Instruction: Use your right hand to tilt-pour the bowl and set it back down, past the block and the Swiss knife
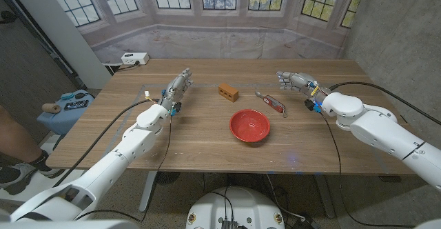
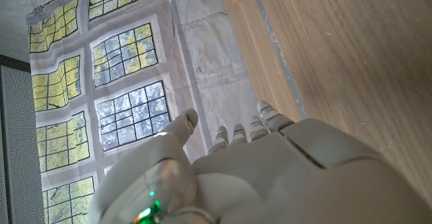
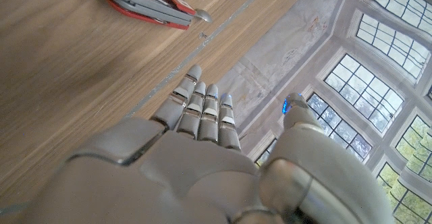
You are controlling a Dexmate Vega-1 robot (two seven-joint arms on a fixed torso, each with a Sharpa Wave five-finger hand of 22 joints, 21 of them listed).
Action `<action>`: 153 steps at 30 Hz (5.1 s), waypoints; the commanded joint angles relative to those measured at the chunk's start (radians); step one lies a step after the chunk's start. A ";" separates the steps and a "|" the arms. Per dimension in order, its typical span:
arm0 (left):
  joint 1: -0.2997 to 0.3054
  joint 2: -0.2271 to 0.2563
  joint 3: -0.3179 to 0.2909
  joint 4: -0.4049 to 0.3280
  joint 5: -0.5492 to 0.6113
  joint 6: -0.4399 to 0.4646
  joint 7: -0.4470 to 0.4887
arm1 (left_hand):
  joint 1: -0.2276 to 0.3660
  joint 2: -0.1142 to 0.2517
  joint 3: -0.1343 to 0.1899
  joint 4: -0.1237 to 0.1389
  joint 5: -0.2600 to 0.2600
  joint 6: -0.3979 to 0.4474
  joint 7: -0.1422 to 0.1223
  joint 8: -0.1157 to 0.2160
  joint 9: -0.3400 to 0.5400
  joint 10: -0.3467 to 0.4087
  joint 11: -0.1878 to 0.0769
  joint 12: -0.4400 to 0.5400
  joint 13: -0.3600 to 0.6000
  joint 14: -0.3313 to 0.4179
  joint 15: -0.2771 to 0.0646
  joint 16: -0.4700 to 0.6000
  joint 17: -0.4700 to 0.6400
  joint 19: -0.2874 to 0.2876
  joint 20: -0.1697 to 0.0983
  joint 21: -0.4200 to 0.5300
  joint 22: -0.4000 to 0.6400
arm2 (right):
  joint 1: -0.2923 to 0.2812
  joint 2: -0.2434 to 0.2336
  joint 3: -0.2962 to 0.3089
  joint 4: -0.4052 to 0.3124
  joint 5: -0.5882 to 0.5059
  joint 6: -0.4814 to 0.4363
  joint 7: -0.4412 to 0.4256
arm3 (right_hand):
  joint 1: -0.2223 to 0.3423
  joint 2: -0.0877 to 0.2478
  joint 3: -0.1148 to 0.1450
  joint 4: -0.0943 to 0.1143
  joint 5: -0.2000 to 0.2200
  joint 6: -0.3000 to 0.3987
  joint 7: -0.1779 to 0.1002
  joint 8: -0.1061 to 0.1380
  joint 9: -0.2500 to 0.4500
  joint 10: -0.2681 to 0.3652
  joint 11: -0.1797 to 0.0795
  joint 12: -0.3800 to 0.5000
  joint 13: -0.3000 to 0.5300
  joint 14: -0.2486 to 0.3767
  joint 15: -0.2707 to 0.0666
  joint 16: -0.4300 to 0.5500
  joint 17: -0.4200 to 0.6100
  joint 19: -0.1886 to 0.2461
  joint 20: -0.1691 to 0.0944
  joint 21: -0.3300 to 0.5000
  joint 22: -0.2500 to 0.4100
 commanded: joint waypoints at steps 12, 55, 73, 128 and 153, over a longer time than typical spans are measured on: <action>0.013 0.004 -0.004 -0.009 0.000 -0.008 0.002 | -0.143 -0.154 0.002 -0.013 0.005 0.010 -0.003 -0.002 0.002 0.005 -0.002 0.004 0.004 0.012 0.004 0.003 0.002 0.010 0.002 0.002 0.003 | 0.065 -0.143 -0.054 -0.198 -0.066 -0.213 0.036 | 0.099 -0.047 0.010 -0.004 0.009 0.074 0.005 0.011 0.004 0.093 -0.013 0.014 0.007 0.128 -0.013 0.026 0.002 0.007 0.003 -0.011 0.004; 0.043 0.010 -0.008 -0.046 0.001 -0.008 0.020 | -0.140 -0.151 -0.005 -0.025 0.004 0.028 -0.004 -0.001 0.003 0.014 -0.002 0.005 0.004 0.025 0.005 0.003 0.004 0.020 0.005 0.003 0.004 | 0.420 -0.142 -0.376 -0.316 -0.321 -0.624 0.332 | 0.220 -0.079 0.025 -0.003 0.013 0.134 0.019 0.008 0.006 0.170 -0.008 0.009 0.014 0.251 -0.028 0.045 0.005 0.004 0.000 -0.016 0.008; 0.043 0.003 -0.008 -0.030 -0.009 -0.017 0.008 | -0.141 -0.151 -0.005 -0.026 0.004 0.037 -0.004 0.000 0.003 0.025 0.001 0.007 0.005 0.032 0.004 0.004 0.005 0.025 0.005 0.003 0.004 | 0.568 -0.077 -0.531 -0.302 -0.404 -0.717 0.455 | 0.298 -0.088 0.039 -0.002 0.016 0.085 0.060 -0.018 0.007 0.156 0.021 -0.010 0.018 0.268 -0.019 0.044 0.011 -0.008 0.023 -0.019 0.008; 0.087 0.008 -0.012 -0.068 -0.011 -0.021 0.029 | -0.143 -0.155 -0.001 -0.032 0.005 0.058 -0.002 -0.001 0.003 0.035 0.000 0.007 0.005 0.044 0.005 0.002 0.004 0.035 0.008 0.003 0.004 | 0.731 0.038 -0.837 -0.245 -0.608 -0.830 0.506 | 0.426 -0.091 0.039 0.005 0.035 0.199 0.026 0.013 0.014 0.248 -0.019 0.035 0.059 0.347 -0.085 0.090 0.044 0.037 0.004 -0.001 0.010; 0.074 -0.003 -0.007 -0.051 -0.015 -0.022 0.021 | -0.139 -0.156 -0.001 -0.040 0.005 0.066 -0.003 -0.001 0.004 0.042 0.001 0.007 0.005 0.051 0.003 0.002 0.003 0.041 0.008 0.003 0.004 | 0.727 0.058 -0.886 -0.230 -0.654 -0.827 0.470 | 0.476 -0.091 0.024 0.010 0.039 0.315 -0.035 0.032 0.017 0.351 -0.088 0.101 0.095 0.415 -0.148 0.131 0.068 0.095 -0.020 0.018 0.013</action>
